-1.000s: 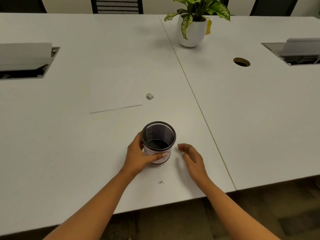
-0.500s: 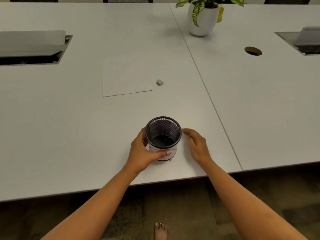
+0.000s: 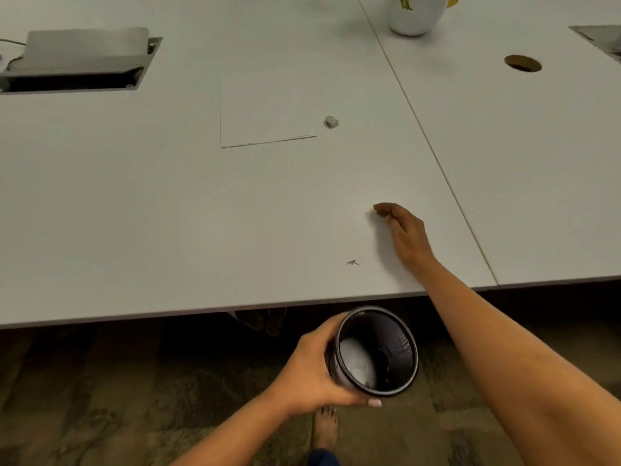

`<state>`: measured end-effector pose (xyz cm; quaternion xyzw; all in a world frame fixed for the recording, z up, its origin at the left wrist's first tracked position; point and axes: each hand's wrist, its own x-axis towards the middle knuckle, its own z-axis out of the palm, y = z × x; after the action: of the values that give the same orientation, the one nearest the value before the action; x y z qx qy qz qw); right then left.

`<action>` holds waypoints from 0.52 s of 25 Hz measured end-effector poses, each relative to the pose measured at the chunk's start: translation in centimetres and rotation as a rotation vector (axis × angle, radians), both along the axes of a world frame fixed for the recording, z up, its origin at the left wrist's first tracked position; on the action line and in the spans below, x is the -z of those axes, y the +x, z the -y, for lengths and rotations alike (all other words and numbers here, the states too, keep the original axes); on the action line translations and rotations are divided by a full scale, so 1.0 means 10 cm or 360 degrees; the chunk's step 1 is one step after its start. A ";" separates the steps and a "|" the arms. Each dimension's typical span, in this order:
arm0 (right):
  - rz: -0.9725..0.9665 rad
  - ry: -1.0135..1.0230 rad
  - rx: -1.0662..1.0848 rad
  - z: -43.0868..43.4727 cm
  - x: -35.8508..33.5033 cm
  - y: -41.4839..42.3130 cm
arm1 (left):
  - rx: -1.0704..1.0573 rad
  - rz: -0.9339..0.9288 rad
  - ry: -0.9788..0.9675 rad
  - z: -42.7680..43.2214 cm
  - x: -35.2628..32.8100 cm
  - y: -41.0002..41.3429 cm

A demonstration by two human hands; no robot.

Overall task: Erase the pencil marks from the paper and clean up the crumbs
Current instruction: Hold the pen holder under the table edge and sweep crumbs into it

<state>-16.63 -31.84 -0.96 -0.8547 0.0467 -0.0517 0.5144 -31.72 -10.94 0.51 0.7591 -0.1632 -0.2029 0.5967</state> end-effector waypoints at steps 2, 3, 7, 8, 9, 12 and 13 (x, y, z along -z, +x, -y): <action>0.0008 0.0027 -0.0011 0.01 -0.01 -0.01 | 0.0033 -0.0059 0.0023 -0.01 0.24 -0.08; 0.0004 0.0039 -0.0028 0.00 -0.02 -0.03 | 0.0015 -0.0094 0.0044 -0.02 0.36 -0.09; -0.0059 -0.0190 -0.0279 -0.07 -0.03 -0.11 | -0.0134 -0.0198 0.0195 0.00 0.80 0.08; -0.0084 -0.0412 -0.0441 -0.10 -0.01 -0.13 | -0.0200 -0.0212 0.0217 0.02 0.88 0.16; -0.0102 -0.0610 -0.0608 -0.12 0.01 -0.16 | -0.0270 -0.0225 0.0235 0.05 0.94 0.24; -0.0126 -0.0860 -0.0939 -0.15 0.04 -0.34 | -0.0373 -0.0283 0.0232 0.13 1.08 0.45; -0.0119 -0.0886 -0.1022 -0.15 0.03 -0.44 | -0.0377 -0.0296 0.0190 0.15 1.12 0.49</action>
<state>-21.04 -30.36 -1.27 -0.9335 -0.2189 0.1316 0.2518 -26.81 -12.48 -10.64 0.7851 -0.0042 -0.2100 0.5827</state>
